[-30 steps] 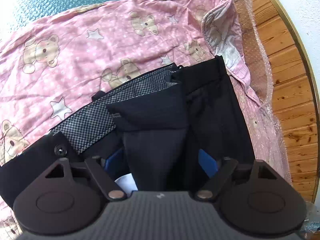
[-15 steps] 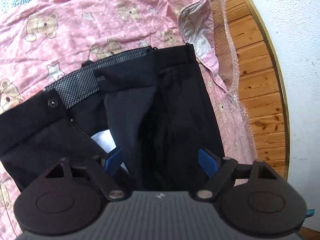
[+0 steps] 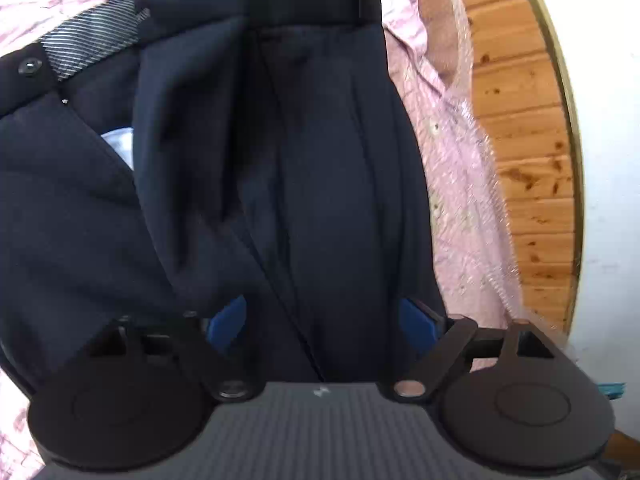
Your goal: Fold clothes
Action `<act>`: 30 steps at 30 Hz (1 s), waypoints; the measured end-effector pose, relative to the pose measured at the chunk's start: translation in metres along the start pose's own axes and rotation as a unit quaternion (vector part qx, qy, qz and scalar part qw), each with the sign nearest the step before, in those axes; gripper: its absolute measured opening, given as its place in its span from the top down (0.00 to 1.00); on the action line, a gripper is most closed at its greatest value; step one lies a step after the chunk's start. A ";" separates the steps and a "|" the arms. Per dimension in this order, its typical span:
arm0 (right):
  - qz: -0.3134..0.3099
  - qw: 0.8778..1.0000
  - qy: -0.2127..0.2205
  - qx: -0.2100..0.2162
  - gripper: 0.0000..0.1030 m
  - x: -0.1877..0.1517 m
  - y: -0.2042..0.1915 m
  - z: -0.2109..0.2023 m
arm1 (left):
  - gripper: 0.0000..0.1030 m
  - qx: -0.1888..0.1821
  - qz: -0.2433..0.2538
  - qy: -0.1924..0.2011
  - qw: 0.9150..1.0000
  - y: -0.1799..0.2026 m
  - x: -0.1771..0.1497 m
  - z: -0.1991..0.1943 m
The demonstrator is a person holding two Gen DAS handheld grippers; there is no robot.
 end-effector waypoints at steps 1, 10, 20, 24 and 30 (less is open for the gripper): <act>0.011 1.000 0.007 -0.007 1.00 0.000 0.003 -0.004 | 0.17 0.011 -0.001 -0.002 1.000 0.002 -0.001 0.004; 0.049 0.995 0.069 -0.045 1.00 0.012 0.010 -0.027 | 0.94 0.002 0.018 -0.009 1.000 0.009 0.002 0.030; 0.053 0.998 -0.001 0.019 1.00 -0.013 -0.013 -0.013 | 0.83 -0.036 0.007 0.137 0.990 -0.046 -0.015 -0.087; 0.057 0.997 -0.036 0.038 1.00 -0.023 -0.027 0.002 | 0.39 -0.018 -0.025 0.180 0.983 -0.061 -0.008 -0.101; 0.178 0.981 -0.059 0.044 0.95 -0.024 -0.011 0.001 | 0.18 0.069 0.022 0.188 0.979 -0.031 0.045 -0.083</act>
Point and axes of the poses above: each gripper's, at about its wrist camera, not at the fingertips, and z roughly the way its jaws point, y to its right, x to its top, the point moved 2 cm from there along z, roughly the way its jaws point, and after that the axes turned 4 degrees about -x, right-handed, at the moved point
